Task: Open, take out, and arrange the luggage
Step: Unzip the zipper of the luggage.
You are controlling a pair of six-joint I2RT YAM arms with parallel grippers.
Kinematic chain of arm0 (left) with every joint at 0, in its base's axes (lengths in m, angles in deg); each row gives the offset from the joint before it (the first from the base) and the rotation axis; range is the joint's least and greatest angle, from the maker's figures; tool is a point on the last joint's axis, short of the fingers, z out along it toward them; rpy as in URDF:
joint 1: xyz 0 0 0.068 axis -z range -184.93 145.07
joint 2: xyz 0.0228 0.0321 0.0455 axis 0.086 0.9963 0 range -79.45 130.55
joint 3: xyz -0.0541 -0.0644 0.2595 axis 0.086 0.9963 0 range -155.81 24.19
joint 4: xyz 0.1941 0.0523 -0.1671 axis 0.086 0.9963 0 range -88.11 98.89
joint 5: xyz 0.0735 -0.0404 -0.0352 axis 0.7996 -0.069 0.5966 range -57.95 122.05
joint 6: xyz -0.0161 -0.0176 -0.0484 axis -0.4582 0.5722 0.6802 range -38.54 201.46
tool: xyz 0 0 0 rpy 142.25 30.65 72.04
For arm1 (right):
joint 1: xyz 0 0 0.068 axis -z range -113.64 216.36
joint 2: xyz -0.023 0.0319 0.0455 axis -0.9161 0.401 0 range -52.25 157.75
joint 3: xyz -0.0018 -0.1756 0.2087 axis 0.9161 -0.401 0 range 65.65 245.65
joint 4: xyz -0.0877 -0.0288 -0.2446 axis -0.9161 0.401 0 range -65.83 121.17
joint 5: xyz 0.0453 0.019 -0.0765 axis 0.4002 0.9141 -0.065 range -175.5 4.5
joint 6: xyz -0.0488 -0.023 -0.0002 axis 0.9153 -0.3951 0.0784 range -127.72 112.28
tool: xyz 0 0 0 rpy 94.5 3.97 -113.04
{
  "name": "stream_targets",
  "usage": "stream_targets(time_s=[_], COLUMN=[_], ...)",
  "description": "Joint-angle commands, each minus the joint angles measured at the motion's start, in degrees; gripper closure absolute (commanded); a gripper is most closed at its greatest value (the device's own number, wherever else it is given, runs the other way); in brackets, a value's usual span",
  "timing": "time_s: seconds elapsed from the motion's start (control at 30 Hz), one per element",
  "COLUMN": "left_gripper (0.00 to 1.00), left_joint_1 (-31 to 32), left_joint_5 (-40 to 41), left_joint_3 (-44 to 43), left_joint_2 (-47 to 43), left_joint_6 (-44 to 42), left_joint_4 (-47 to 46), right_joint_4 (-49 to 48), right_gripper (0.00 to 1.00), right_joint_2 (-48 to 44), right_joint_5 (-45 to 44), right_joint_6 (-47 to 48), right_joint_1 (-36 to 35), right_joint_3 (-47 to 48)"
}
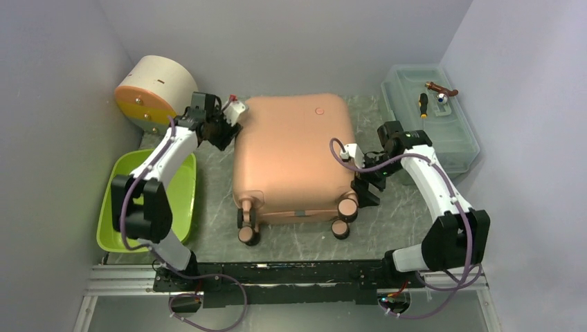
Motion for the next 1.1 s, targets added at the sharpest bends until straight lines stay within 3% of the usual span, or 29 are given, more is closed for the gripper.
stream_targets(time_s=[0.0,0.3,0.43,0.6,0.77,0.87,1.07], left_gripper=[0.38,0.37,0.36,0.27,0.02,0.01,0.00], left_joint_1=[4.6,-0.4,-2.5,-2.9,-3.3,-3.7,-5.1], left_joint_5=[-7.0,-2.4,-5.1,-14.2,-21.5,-23.3,-21.9], left_joint_3=[-6.0,-17.8,-17.3,-10.2,-0.8,4.9,15.2], left_joint_2=[11.2,17.6,13.4,1.0,-13.2,-19.4,-28.7], left_joint_6=[5.2,10.5,10.2,6.6,3.4,5.2,10.0], left_joint_4=[-5.8,-5.2,-4.0,-1.4,1.2,0.1,-5.0], right_joint_4=[-28.1,-53.7,-53.8,-59.1,-57.9,-57.8,-67.6], right_gripper=[0.00,0.00,0.00,0.00,0.00,0.02,0.09], right_joint_2=[6.2,8.3,4.6,-9.3,-16.4,-16.8,-17.2], right_joint_5=[22.6,12.5,7.5,-0.5,-2.5,-0.5,4.9], right_joint_6=[-10.7,-29.0,-29.6,-29.1,-26.8,-24.1,-23.1], right_joint_1=[-5.1,-7.7,-7.6,-6.9,-6.5,-6.1,-1.9], right_joint_3=[3.3,-0.5,-2.6,-14.6,-21.3,-23.1,-31.2])
